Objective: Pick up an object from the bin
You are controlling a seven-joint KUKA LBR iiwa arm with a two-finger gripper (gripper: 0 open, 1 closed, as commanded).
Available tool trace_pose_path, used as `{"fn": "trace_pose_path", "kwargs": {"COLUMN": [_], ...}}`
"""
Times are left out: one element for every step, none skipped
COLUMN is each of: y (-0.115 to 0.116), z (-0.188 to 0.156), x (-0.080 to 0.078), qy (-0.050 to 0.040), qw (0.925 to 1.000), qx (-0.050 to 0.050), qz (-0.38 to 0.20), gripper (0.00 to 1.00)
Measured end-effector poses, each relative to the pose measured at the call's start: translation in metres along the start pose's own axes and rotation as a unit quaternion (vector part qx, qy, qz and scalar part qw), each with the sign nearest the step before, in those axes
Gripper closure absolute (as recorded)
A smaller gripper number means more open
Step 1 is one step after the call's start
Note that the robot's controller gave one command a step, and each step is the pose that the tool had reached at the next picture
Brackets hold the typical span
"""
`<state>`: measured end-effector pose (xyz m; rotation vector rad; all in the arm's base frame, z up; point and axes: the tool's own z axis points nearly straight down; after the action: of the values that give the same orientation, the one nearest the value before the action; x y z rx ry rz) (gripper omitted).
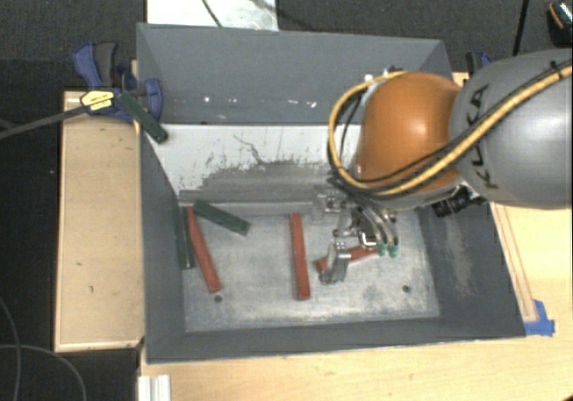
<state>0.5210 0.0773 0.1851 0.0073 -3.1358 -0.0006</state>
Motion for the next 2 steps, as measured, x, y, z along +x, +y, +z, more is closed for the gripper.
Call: {"fn": "trace_pose_path", "kwargs": {"y": [-0.022, -0.001], "z": [0.118, 0.114], "x": [-0.036, -0.054], "qy": [-0.0025, -0.0057], "qw": [0.9977, 0.9573], "qx": [0.0, 0.001], "qz": [-0.067, -0.289], "gripper": [0.0, 0.0]}}
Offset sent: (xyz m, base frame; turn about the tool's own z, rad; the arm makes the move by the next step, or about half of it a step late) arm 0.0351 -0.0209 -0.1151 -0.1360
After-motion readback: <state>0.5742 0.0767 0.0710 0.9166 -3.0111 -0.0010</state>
